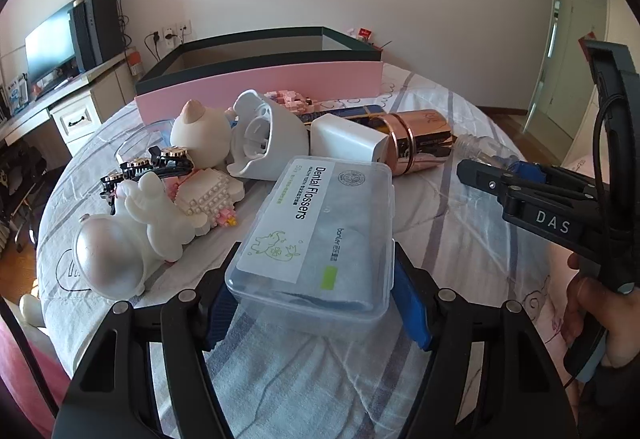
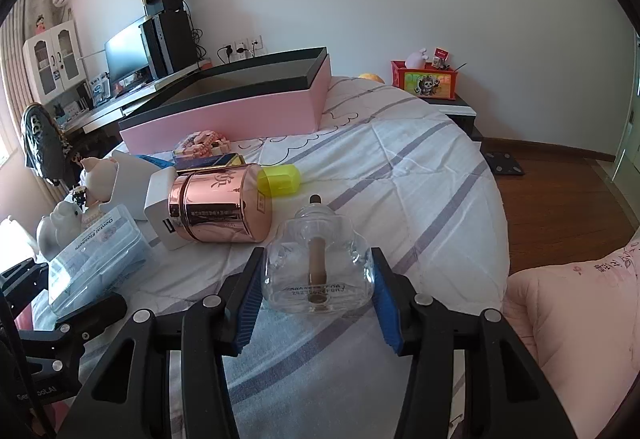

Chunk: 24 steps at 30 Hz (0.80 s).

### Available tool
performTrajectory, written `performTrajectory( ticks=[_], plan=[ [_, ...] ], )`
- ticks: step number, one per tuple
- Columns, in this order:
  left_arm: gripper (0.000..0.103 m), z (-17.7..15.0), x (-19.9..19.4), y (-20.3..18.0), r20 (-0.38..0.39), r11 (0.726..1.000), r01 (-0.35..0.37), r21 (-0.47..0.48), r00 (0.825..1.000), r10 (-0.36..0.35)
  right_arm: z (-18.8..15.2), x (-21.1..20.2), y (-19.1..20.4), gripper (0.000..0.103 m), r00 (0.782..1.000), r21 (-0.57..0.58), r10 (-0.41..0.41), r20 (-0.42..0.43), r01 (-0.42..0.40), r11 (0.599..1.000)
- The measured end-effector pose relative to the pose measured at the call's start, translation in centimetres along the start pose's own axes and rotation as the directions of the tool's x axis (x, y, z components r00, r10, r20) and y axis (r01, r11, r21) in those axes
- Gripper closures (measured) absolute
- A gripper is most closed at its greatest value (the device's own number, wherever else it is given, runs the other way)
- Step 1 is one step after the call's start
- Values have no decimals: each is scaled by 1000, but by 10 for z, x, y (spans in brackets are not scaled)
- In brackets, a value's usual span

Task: Organize rigid objects
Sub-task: 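Grasp the clear Dental Flossers case with the left gripper while the right grasps the glass bottle, then carry both items into the pink box and open both grippers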

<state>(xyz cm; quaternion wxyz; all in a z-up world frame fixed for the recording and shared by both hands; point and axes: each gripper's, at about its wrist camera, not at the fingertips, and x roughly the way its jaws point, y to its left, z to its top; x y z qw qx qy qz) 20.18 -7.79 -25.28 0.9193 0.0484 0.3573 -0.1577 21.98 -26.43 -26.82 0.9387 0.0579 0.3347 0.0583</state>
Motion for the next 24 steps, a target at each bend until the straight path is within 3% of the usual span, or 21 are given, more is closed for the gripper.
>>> performTrajectory(
  ticks=[4,8,13,19,24],
  plan=[
    [42,6,-9,-2,25,1000,15,0,1000,-15,4,-7,2,52,1000,4,24,19,-24,1000],
    [41,11,-13,1,30,999,37,-4,999,-36,9,-13,6,52,998,-1,48,33,-48,999],
    [42,6,-1,9,-42,993,102,-68,994,-105,8,-7,4,52,998,10,54,17,-54,998],
    [42,8,10,4,-52,996,74,-53,996,-77,0,0,-1,52,998,33,56,-5,-56,998],
    [42,15,-2,1,21,998,54,-37,998,-54,5,-9,-1,52,998,28,59,28,-59,998]
  ],
)
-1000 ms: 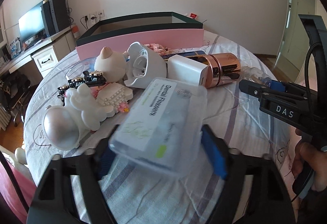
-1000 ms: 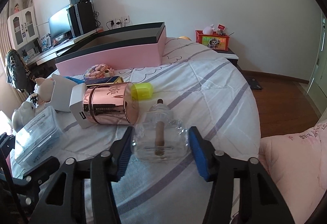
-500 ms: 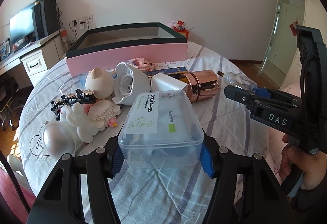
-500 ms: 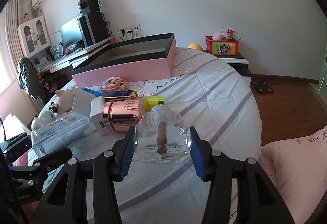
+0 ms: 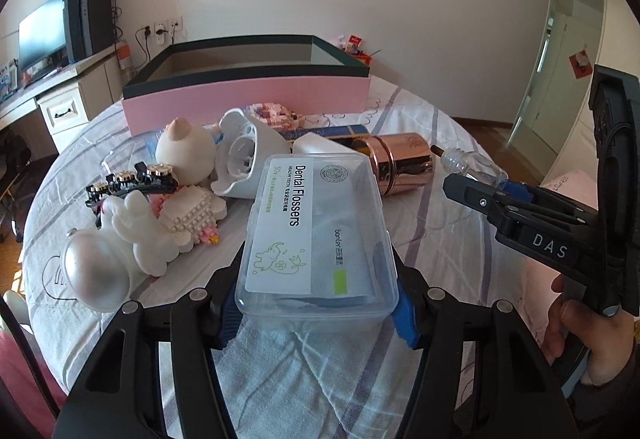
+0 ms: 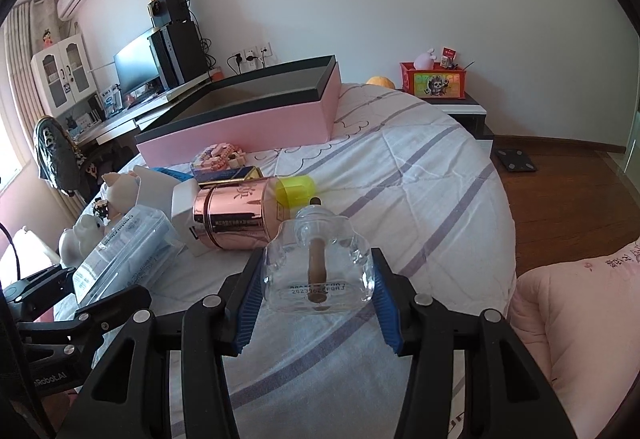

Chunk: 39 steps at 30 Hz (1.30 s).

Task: Organize rigid objects
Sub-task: 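Carry both items into the pink box and open both grippers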

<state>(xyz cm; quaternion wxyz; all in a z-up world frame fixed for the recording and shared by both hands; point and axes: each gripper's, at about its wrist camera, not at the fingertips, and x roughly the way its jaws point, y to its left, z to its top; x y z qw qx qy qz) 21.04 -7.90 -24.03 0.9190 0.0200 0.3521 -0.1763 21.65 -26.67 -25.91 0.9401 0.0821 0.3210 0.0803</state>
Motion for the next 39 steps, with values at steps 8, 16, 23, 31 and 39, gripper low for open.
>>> performTrajectory(
  ticks=[8,16,23,31,39],
  plan=[
    [42,39,-16,10,97,1000,-14,3,995,14,40,-12,13,52,997,-48,38,67,-34,998],
    [42,128,27,47,86,991,-130,28,988,127,112,30,55,52,997,-193,30,71,-16,981],
    [42,184,108,102,-74,987,-162,3,984,162,162,119,78,52,996,-232,41,-75,-57,971],
    [41,195,153,130,-188,984,-176,-21,967,169,171,178,76,51,975,-190,55,-214,-97,977],
    [16,188,123,134,-129,981,-177,-84,978,166,172,156,65,23,986,-109,65,-156,-82,991]
  ],
)
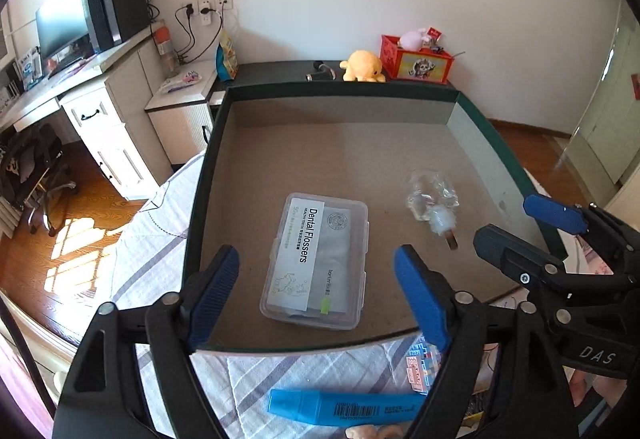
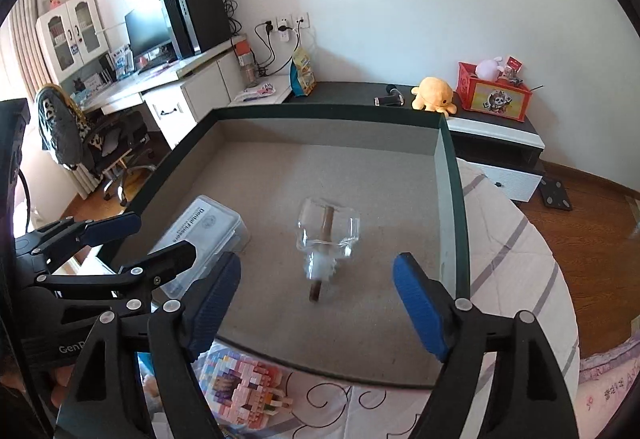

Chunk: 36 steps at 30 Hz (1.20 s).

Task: Organize rigid objects
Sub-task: 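Carry both items into the pink box and open both grippers, then withdraw both grippers from the pink box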

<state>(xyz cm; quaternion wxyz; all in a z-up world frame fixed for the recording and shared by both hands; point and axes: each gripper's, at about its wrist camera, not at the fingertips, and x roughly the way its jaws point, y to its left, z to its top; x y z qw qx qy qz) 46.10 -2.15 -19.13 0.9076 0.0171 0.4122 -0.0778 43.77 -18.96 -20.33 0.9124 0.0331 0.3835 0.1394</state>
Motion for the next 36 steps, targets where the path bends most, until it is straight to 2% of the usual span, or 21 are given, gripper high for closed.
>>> performTrajectory(
  ticks=[3,5,8,9,10,11,14,17,25,32,36],
  plan=[
    [13,-8,-38,-3,91,1000,-4,7,996,3,-6,-29,7,22,998,6,22,56,-22,1000],
    [4,-18,-67,-7,161,999,-33,19,987,29,-13,-55,16,21,994,-4,4,107,-4,1000],
    [0,-40,-115,-14,281,995,-99,26,956,88,-29,-101,32,16,979,-11,-24,203,27,1000],
    [0,-48,-130,-16,313,993,-119,18,944,107,-36,-116,37,12,970,-13,-40,239,44,999],
    [0,-58,-144,-18,340,991,-131,7,933,121,-45,-132,44,2,960,-14,-61,272,67,998],
    [0,-66,-157,-19,361,991,-132,-2,924,124,-51,-146,51,0,951,-20,-75,299,84,996],
    [0,-92,-190,-21,388,990,-141,-31,911,142,-75,-187,69,0,920,-34,-112,375,134,990],
    [0,-117,-220,-21,419,991,-126,-47,898,134,-99,-217,83,0,899,-30,-151,412,179,983],
    [0,-177,-277,-34,477,987,-143,-76,864,162,-146,-273,99,0,875,-7,-154,459,177,984],
    [0,-198,-304,-37,513,989,-129,-70,846,147,-169,-302,111,0,849,11,-190,493,213,977],
    [0,-202,-311,-38,518,991,-120,-66,844,137,-179,-312,116,0,842,11,-202,500,227,974]
  ],
)
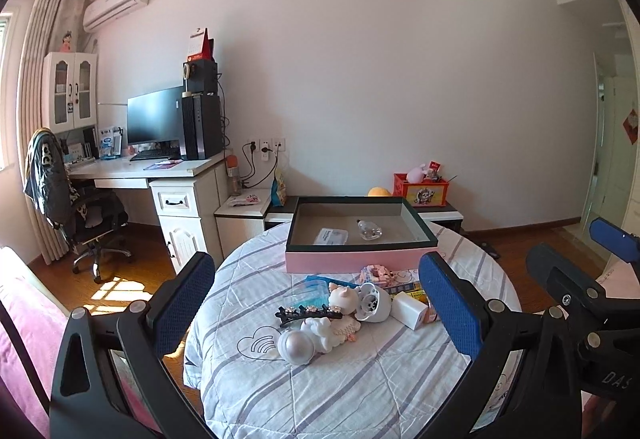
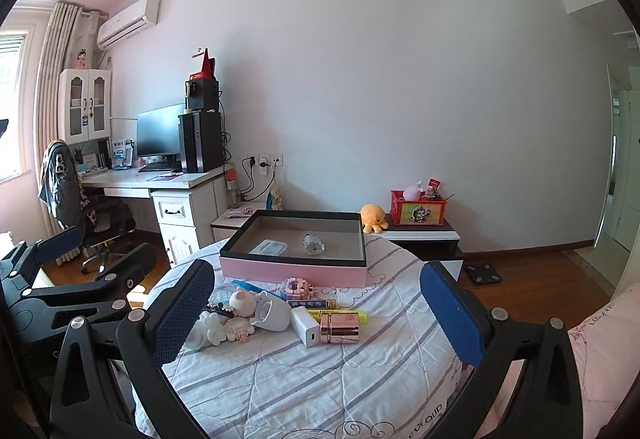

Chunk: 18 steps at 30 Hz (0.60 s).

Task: Organize rigid objects
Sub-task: 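Withdraw both grippers from the pink box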

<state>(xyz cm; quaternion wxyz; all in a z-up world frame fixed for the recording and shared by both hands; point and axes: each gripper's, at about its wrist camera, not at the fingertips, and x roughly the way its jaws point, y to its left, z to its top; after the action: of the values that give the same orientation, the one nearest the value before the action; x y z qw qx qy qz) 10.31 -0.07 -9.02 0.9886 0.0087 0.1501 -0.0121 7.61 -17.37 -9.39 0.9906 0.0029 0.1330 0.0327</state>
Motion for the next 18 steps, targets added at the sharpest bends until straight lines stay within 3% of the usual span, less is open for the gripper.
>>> performTrajectory(
  ticks=[10,18],
  plan=[
    [0,-3,-2,-4,0,1000,-5,6,1000,5,-4,-2,-2,0,1000,6,-10,-6,10,1000],
    [0,-17,23,-5,-83,1000,21,18,996,-19,-20,24,-6,0,997,20,0,-71,2,1000]
  ],
)
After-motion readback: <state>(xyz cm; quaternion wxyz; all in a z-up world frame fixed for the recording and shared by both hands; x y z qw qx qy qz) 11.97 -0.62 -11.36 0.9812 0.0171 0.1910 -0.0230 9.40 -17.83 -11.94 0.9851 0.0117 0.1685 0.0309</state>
